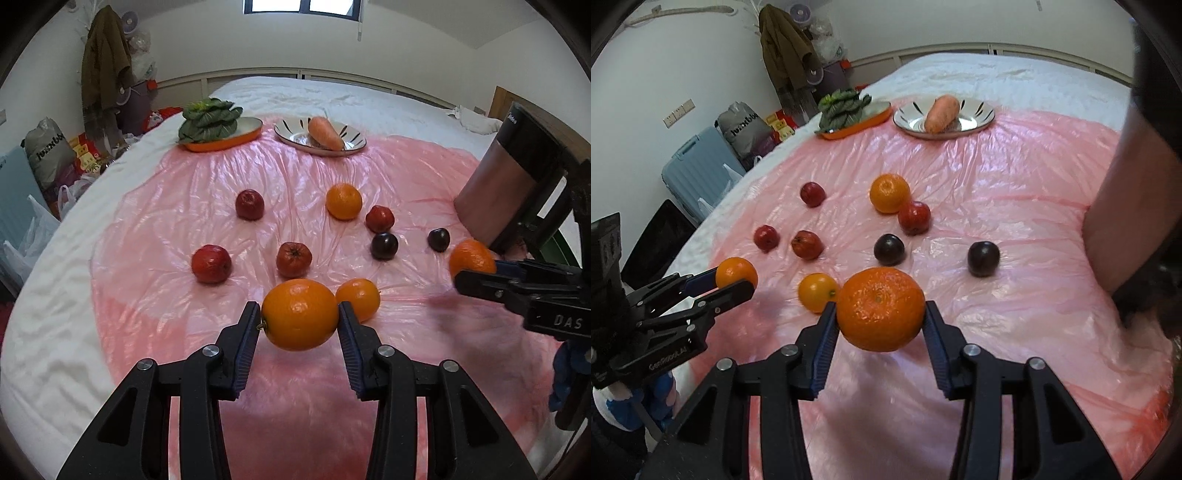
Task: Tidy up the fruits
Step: 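Carry the orange in the right gripper while the left carries another orange to the green tray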
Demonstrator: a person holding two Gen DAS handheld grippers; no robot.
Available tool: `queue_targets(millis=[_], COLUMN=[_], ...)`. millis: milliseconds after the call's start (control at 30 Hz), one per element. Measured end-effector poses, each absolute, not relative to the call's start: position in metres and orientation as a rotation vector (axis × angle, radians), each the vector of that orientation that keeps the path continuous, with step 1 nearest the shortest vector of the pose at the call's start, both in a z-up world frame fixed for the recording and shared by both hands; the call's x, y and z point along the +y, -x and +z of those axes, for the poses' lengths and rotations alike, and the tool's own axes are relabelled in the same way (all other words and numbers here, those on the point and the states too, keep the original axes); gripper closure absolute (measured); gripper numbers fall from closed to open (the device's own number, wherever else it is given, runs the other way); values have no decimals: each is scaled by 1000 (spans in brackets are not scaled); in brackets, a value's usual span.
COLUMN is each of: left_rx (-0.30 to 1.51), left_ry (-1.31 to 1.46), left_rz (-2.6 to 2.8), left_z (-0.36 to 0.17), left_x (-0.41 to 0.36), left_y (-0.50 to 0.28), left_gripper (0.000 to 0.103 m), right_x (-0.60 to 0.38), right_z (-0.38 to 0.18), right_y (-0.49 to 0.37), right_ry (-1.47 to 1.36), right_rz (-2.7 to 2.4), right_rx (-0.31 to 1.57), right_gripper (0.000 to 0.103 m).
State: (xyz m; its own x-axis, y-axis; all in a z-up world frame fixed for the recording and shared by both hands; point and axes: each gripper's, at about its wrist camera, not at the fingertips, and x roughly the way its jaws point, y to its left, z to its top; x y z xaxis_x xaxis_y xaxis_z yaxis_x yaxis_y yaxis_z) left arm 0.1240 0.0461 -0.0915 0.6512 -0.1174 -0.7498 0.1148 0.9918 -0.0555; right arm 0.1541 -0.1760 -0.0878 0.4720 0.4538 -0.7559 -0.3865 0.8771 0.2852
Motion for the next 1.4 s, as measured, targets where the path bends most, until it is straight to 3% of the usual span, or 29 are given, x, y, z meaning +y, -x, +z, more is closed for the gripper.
queue_targets(millis=[400,967,1400], left_rx=[836,861,943], left_ry=[-20,-78,-185], left_rz=[-250,-699,-761], left_z=[-62,-36,-75], left_x=[-6,-261,-397], left_y=[-89,-93,-138], left_gripper=[66,66,66], right_x=[-268,-510,-599], right_z=[-63,-65,-108], right_y=[-95,-73,-111], right_ry=[-105,-188,-199], right_rz=[404,46,-77], right_rx=[908,848,858], right_gripper=[44,44,44])
